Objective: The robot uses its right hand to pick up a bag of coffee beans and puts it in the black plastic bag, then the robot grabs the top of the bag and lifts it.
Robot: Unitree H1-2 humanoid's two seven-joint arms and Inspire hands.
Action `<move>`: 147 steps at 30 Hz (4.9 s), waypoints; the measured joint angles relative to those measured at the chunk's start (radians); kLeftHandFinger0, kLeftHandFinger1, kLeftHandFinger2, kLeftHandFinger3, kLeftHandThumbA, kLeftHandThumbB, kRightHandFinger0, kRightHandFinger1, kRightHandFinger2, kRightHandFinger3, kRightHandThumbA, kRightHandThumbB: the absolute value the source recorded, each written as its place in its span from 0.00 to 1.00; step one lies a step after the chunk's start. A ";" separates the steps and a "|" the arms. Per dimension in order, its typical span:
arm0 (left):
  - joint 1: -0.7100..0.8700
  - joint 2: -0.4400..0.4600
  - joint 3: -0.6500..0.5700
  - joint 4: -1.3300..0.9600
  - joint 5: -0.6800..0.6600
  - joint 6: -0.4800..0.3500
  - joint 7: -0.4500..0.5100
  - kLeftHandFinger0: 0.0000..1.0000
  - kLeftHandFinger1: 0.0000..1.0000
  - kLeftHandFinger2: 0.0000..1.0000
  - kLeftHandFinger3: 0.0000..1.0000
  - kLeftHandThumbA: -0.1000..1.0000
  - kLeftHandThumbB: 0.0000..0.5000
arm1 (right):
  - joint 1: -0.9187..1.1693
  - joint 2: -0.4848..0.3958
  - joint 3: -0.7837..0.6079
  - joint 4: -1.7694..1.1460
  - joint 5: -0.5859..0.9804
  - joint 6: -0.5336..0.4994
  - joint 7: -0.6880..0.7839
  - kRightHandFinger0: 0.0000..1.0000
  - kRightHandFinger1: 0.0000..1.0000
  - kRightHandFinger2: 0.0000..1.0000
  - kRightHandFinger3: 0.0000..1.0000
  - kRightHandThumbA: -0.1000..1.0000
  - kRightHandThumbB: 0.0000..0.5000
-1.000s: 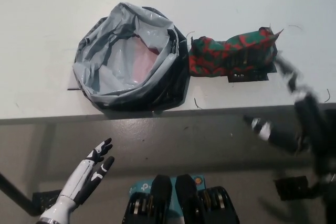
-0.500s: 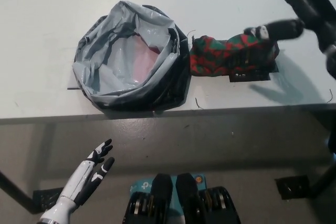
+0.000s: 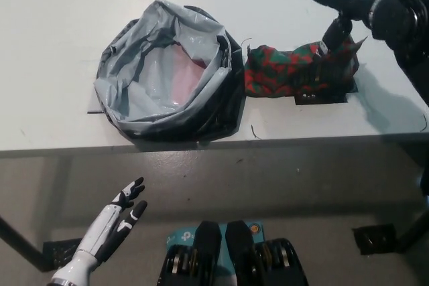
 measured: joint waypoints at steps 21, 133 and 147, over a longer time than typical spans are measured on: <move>-0.003 0.000 0.001 0.000 0.001 -0.015 -0.008 1.00 1.00 1.00 1.00 1.00 0.34 | -0.061 0.094 0.060 0.285 -0.029 -0.021 0.088 1.00 1.00 1.00 1.00 0.95 1.00; -0.073 0.000 0.002 0.000 0.021 -0.014 -0.068 1.00 1.00 1.00 1.00 0.99 0.28 | -0.261 0.585 -0.541 0.783 0.335 -0.089 -0.498 0.03 0.35 0.59 0.47 0.00 0.35; -0.075 0.002 0.003 0.000 0.024 -0.014 -0.071 1.00 1.00 1.00 1.00 1.00 0.32 | -0.200 0.616 -0.520 0.792 0.331 -0.130 -0.527 0.00 0.42 0.71 0.62 0.00 0.37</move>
